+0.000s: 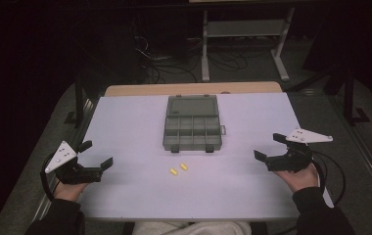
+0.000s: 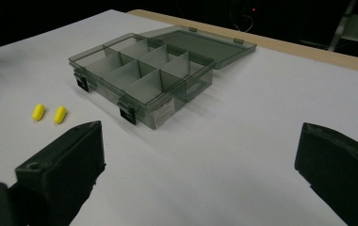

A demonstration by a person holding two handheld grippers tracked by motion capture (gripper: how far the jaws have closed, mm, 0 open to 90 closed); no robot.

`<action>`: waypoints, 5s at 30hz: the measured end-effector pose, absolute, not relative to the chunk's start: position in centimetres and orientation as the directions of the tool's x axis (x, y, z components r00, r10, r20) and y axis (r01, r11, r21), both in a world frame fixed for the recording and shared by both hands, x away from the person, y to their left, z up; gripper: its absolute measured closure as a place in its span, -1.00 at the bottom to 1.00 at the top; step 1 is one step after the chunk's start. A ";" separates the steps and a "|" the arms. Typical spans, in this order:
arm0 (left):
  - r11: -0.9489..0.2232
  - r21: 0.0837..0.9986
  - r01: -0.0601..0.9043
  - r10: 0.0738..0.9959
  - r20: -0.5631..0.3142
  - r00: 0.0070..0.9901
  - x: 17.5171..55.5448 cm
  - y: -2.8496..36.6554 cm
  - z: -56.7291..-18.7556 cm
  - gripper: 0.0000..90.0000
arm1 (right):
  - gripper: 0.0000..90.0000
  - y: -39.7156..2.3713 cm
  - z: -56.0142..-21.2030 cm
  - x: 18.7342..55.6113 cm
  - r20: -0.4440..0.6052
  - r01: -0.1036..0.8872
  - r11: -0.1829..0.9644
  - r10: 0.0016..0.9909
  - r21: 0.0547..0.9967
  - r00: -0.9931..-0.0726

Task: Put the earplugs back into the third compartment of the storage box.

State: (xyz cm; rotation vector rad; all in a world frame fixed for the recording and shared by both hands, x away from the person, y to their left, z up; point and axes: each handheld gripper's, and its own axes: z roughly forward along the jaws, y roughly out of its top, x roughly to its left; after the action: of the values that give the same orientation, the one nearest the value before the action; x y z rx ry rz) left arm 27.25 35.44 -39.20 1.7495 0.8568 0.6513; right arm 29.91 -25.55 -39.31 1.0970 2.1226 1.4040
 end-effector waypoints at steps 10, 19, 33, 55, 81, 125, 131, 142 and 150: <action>-0.215 0.949 0.230 0.797 0.035 0.603 27.0 35.4 -39.1 -1.00 | -0.97 -25.3 -39.3 29.6 0.106 0.397 0.210 0.760 0.894 -0.641; -0.220 0.947 0.234 0.798 0.037 0.601 26.9 35.4 -39.1 -1.00 | -0.97 -24.7 -39.0 29.6 0.097 0.393 0.233 0.744 0.889 -0.661; -0.222 0.946 0.235 0.793 0.035 0.608 26.7 35.4 -39.1 -1.00 | -0.99 -21.8 -37.9 30.4 0.087 0.409 0.333 0.676 0.850 -0.732; -0.219 0.947 0.234 0.792 0.033 0.610 26.6 35.3 -39.1 -1.00 | -0.98 -16.4 -35.0 31.9 0.032 0.386 0.464 0.606 0.797 -0.795; -0.221 0.946 0.235 0.786 0.031 0.617 26.6 35.3 -39.0 -1.00 | -0.98 -8.7 -36.4 33.8 0.026 0.366 0.612 0.492 0.701 -0.870; -0.217 0.948 0.232 0.779 0.025 0.627 26.5 35.4 -39.0 -1.00 | -0.67 -0.7 -42.2 34.9 0.022 0.293 0.784 0.337 0.547 -0.941; -0.216 0.948 0.232 0.778 0.024 0.627 26.5 35.4 -39.0 -1.00 | -0.43 -0.6 -42.3 35.2 0.043 0.312 0.782 0.345 0.540 -0.938; -0.218 0.948 0.233 0.778 0.024 0.627 26.5 35.3 -39.0 -1.00 | 0.21 -0.7 -42.7 35.6 0.036 0.346 0.783 0.384 0.517 -0.923; -0.217 0.948 0.233 0.779 0.025 0.626 26.5 35.3 -39.0 -1.00 | 0.69 -0.4 -42.9 35.5 0.030 0.342 0.795 0.379 0.502 -0.925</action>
State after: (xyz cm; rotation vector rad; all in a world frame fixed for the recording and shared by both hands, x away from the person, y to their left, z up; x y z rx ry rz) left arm 26.47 35.34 -39.00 1.7602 0.8243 0.6265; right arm 35.45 -0.41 -42.93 0.5846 2.9074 0.7921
